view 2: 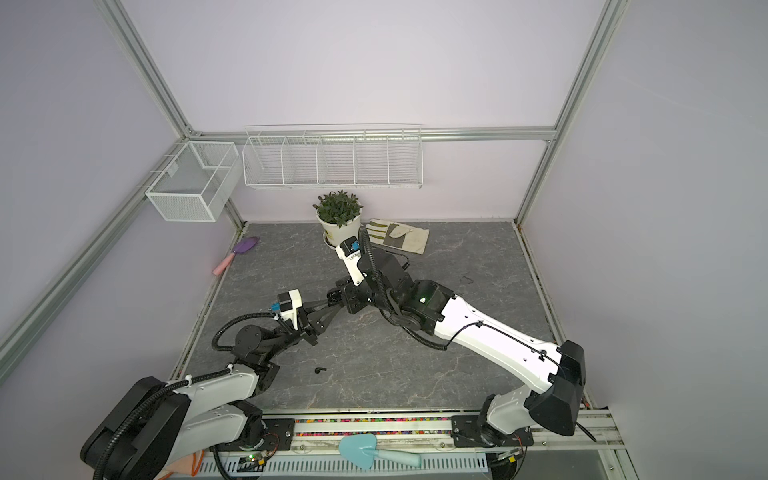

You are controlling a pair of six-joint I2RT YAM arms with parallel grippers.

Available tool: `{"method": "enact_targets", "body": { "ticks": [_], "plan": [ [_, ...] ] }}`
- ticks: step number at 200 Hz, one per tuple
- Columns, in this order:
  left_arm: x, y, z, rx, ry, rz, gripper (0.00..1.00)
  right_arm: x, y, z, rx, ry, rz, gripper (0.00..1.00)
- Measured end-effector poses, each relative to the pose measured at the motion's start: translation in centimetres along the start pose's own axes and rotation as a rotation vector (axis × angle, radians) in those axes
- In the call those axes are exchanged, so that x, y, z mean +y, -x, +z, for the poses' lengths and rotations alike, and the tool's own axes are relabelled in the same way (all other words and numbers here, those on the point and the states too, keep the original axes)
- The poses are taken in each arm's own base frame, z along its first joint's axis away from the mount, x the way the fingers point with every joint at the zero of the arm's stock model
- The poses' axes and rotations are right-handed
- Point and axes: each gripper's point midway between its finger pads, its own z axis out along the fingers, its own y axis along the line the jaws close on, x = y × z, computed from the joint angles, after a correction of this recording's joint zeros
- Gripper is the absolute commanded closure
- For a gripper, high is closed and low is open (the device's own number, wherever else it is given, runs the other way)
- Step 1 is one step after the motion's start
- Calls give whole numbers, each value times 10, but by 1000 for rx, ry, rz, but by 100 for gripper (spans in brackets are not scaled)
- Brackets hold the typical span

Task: Insert the wireless bluetooth earbuds into the charging case
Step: 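Insert the earbud into the open black case held by the left gripper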

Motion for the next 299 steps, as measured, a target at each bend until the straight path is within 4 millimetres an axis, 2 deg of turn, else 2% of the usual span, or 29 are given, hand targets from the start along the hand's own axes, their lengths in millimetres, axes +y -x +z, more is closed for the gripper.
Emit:
{"method": "enact_targets", "body": {
  "ticks": [100,201,299],
  "plan": [
    [-4,9,-1,-29,-9,22,100,3,-15,7,14,-9,68,86],
    [-8,20,-3,-58,-15,43,100,7,-13,7,-8,-26,71,86],
    [-4,17,-3,-44,6,33,100,8,-15,16,-13,-44,64,86]
  ]
}}
